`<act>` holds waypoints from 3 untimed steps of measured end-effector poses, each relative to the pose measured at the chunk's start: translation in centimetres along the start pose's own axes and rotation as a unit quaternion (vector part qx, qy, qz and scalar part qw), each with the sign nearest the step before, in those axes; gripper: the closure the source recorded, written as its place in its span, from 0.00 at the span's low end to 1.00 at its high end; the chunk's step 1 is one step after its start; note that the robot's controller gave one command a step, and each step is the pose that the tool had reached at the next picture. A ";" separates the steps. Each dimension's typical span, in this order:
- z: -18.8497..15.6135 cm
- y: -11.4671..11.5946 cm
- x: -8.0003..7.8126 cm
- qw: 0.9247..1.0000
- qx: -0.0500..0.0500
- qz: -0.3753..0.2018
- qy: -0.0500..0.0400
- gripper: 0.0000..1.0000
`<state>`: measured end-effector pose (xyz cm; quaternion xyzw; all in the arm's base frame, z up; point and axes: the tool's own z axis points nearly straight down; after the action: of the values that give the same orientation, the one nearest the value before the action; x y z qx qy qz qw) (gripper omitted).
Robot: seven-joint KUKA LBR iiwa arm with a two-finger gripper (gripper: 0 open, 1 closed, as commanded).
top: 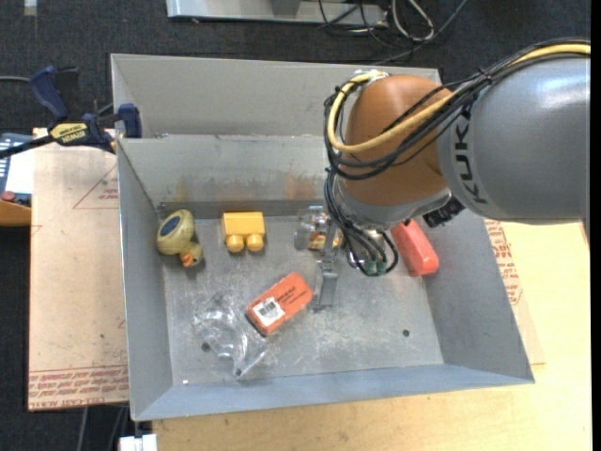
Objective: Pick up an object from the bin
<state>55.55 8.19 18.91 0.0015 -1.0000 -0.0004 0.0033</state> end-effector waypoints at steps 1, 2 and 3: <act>-0.4 -0.1 -0.2 1.000 0.000 0.002 -0.004 0.00; 11.6 1.2 -1.4 0.972 0.000 -0.235 -0.003 0.00; 5.3 1.0 0.0 0.975 0.000 -0.222 -0.006 0.00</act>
Offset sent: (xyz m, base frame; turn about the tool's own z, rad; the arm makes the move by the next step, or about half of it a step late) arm 0.0141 0.0121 -0.1191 -0.4937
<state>55.53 9.17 13.57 0.2231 -0.9748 -0.0012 -0.0026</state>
